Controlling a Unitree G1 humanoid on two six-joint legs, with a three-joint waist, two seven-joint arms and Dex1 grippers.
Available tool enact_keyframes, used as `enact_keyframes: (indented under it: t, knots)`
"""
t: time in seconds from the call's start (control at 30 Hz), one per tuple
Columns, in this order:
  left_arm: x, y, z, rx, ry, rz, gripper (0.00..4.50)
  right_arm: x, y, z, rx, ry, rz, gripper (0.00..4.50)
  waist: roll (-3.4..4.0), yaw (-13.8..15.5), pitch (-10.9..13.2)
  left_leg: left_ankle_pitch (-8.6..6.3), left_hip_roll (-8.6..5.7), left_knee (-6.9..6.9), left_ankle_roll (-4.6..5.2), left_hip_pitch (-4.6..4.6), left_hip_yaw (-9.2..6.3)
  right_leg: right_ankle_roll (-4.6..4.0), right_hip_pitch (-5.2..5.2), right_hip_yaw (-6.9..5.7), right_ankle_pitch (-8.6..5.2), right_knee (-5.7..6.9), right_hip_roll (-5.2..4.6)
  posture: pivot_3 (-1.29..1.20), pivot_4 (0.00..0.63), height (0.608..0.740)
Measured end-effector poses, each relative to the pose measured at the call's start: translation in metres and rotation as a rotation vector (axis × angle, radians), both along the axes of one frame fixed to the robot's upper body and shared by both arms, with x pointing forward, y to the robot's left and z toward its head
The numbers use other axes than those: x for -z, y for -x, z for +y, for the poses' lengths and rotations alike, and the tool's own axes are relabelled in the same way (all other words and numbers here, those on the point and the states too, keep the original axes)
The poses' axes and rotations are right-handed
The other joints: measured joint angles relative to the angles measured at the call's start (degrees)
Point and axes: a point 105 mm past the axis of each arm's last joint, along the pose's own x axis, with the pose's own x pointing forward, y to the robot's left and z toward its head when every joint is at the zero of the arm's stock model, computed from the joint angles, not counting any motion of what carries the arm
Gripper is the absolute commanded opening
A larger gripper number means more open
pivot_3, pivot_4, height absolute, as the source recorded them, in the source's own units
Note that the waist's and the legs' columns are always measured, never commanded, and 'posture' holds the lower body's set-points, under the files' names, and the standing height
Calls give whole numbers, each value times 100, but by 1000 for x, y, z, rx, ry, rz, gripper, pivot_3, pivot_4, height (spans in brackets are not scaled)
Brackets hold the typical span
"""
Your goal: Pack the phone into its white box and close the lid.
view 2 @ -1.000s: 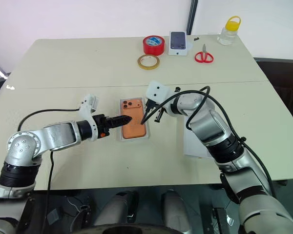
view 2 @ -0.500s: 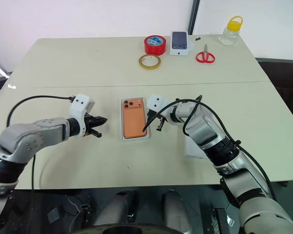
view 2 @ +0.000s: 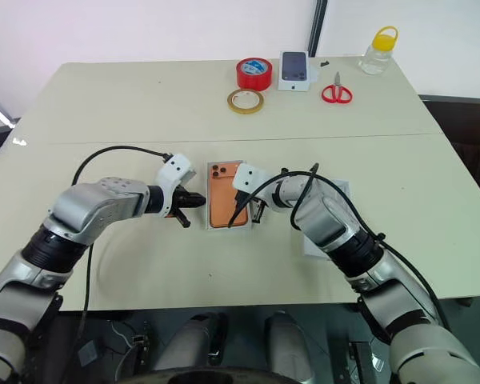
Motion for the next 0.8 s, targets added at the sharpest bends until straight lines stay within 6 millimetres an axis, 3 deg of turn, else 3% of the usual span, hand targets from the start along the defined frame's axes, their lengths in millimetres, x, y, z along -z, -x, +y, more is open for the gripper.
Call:
enact_keyframes:
  t: [0.23, 0.47, 0.8]
  knots:
    - [1, -5, -36, 75, 16, 3, 39, 0, 12, -35, 76, 45, 10, 0, 0, 116, 0, -4, -6, 9, 8, -2, -3, 2, 9, -6, -1, -6, -5, 0, 150, 740]
    - [5, 12, -84, 254, 42, 46, 39, -1, 32, -83, 186, 117, 30, 0, -1, 140, 1, -9, -8, 11, 16, -8, -3, 5, 11, -8, -2, -14, -10, 0, 150, 740]
    - [8, 26, -100, 349, 39, 64, 39, 0, 46, -97, 234, 134, 63, 0, -2, 126, 1, -9, -3, 11, 15, -7, -2, 5, 8, -7, -2, -9, -5, 0, 150, 740]
